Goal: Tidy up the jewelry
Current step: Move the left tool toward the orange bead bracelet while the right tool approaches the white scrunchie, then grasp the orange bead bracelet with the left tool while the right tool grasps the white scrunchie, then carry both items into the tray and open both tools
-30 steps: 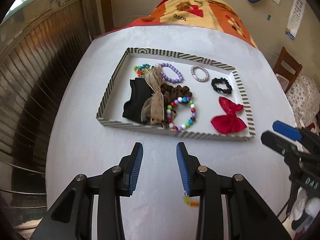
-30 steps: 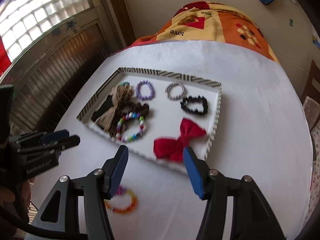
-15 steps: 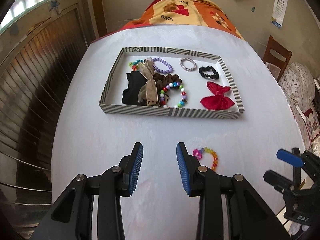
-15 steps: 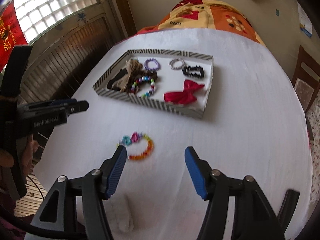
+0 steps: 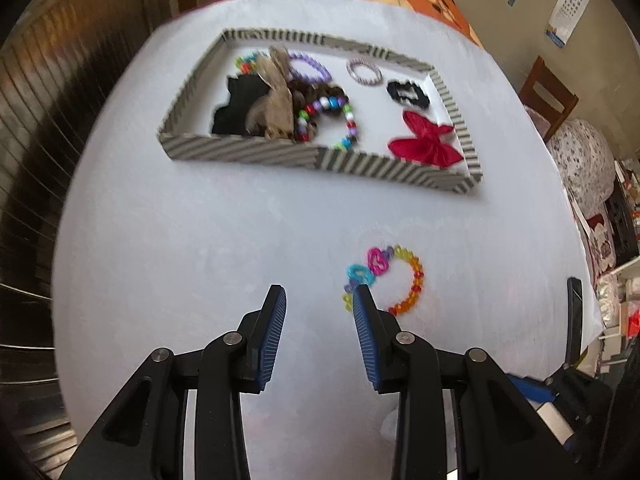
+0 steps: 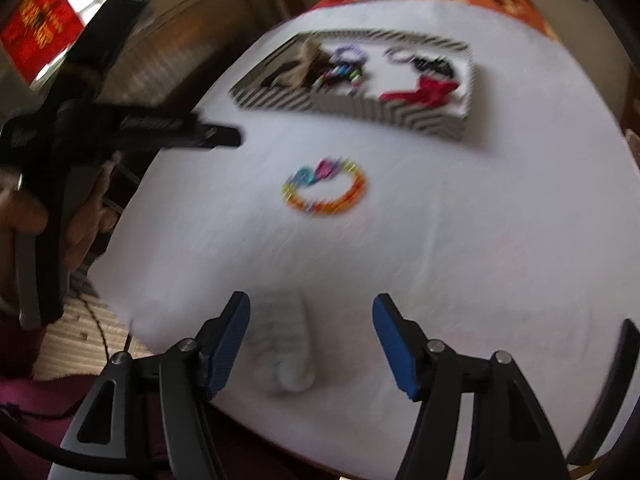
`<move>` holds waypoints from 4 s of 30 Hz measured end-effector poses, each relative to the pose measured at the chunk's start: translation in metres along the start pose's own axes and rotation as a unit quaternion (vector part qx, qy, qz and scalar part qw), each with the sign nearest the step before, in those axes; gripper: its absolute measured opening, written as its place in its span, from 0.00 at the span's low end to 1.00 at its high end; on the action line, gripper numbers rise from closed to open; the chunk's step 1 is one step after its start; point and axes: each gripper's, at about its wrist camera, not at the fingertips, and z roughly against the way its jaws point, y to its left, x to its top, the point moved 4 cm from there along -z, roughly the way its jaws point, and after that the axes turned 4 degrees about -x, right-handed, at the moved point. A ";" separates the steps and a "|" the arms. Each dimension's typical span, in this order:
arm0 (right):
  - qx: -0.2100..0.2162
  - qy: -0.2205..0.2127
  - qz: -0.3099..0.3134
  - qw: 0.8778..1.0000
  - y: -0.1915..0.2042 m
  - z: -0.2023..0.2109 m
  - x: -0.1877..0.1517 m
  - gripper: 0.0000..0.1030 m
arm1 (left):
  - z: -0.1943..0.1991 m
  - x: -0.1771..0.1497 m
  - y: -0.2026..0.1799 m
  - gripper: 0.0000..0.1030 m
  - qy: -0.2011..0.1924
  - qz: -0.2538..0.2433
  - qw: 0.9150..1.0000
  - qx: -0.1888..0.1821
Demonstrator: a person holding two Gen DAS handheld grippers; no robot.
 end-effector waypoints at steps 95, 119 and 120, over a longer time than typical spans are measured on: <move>-0.042 -0.109 -0.035 0.992 -0.117 0.039 0.150 0.34 | -0.003 0.138 -0.085 0.00 -0.049 -0.138 0.989 -0.017; 0.008 -0.037 0.003 0.999 -0.119 -0.066 0.228 0.34 | -0.129 0.244 -0.021 0.00 0.005 -0.007 1.000 0.015; 0.010 -0.032 0.004 0.999 -0.119 -0.074 0.231 0.34 | -0.129 0.245 -0.017 0.00 0.004 -0.003 1.000 0.015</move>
